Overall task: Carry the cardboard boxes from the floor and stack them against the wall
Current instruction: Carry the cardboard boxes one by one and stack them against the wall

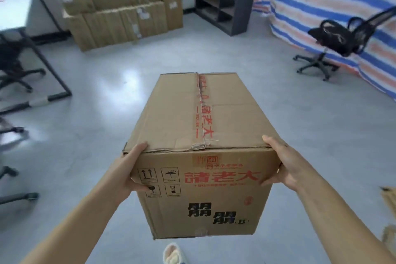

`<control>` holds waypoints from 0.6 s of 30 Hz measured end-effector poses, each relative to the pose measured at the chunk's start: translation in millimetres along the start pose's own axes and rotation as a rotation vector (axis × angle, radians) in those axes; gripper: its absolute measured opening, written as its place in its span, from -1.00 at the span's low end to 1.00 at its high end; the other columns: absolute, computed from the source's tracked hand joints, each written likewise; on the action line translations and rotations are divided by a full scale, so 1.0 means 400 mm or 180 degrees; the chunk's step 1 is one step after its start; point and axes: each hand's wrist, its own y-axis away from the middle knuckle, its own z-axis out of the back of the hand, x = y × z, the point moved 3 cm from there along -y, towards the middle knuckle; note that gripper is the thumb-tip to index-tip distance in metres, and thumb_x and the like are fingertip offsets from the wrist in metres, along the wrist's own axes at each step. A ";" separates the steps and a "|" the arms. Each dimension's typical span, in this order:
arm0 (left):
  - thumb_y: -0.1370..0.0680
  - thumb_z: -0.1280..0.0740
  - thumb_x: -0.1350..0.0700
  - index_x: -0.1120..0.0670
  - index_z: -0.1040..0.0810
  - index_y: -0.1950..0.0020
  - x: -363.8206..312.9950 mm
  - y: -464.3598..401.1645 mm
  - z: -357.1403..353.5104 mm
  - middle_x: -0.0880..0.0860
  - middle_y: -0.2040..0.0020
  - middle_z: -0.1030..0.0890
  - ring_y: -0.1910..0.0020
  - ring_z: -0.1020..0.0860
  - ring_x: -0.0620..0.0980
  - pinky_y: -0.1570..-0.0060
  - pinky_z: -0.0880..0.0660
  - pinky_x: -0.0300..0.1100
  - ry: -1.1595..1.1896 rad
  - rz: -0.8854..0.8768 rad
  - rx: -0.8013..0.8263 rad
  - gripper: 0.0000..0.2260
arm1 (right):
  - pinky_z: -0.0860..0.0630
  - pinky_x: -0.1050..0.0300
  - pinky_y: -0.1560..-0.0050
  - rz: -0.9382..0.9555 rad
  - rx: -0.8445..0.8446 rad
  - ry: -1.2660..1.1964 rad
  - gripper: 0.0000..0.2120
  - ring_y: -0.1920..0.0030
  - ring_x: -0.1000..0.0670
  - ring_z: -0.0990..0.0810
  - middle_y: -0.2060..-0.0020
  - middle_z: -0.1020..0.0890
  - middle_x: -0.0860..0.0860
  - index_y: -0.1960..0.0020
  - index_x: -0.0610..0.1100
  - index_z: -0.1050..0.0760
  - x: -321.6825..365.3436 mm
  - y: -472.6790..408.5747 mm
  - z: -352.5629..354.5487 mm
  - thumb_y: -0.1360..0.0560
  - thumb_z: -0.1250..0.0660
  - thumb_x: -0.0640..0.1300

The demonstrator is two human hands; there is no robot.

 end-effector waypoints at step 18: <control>-0.41 -0.45 -0.10 -0.08 -0.49 0.02 -0.409 -0.428 0.283 0.05 -0.05 -0.55 -0.01 -0.53 0.10 0.23 -0.56 0.32 0.0480 -0.0120 -0.0641 -0.76 | -0.55 -0.43 0.27 0.0022 0.0771 0.0601 -0.77 -0.16 -0.17 -0.46 -0.21 -0.48 0.00 -0.11 0.10 -0.53 0.369 -0.459 -0.637 -0.49 -0.33 0.13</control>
